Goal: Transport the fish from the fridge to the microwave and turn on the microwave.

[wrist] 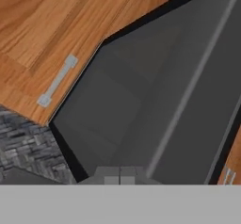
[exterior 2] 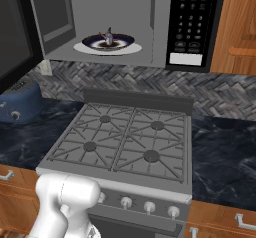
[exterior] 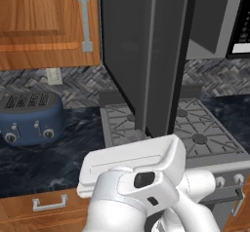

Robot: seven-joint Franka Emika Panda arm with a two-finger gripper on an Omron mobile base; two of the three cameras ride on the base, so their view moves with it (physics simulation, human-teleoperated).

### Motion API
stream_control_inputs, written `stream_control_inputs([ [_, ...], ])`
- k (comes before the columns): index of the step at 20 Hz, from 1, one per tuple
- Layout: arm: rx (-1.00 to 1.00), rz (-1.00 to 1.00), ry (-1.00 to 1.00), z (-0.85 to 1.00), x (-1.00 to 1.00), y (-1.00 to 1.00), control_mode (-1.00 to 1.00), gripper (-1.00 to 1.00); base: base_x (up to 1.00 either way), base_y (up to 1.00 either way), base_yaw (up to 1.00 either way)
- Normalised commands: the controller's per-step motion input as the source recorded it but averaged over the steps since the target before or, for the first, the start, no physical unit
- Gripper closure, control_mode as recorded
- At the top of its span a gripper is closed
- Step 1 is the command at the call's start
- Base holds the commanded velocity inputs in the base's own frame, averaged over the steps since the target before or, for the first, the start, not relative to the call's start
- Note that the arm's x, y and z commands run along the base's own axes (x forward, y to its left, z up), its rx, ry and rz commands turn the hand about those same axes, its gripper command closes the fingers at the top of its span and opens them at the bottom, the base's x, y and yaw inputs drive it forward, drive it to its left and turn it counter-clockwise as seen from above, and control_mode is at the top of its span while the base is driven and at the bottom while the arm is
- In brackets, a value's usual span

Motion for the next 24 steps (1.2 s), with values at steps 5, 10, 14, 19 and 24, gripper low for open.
stream_control_inputs([
  [5, 0.0, -0.1, 0.0, -0.09, 0.2, 0.05, -1.0, 1.0, 0.0, 0.0, 0.0],
  [10, 0.0, -0.1, 0.0, -0.03, 0.29, 0.0, -1.0, 1.0, 0.0, 0.0, 0.0],
  [14, 0.0, -0.09, 0.0, 0.0, 0.39, 0.0, -1.0, 1.0, 0.0, 0.0, 0.0],
  [19, 0.0, -0.08, -0.02, 0.0, 0.22, 0.0, -1.0, 1.0, 0.0, 0.0, 0.0],
  [24, 0.0, -0.08, -0.05, 0.0, 0.04, -0.12, -1.0, 1.0, 0.0, 0.0, 0.0],
])
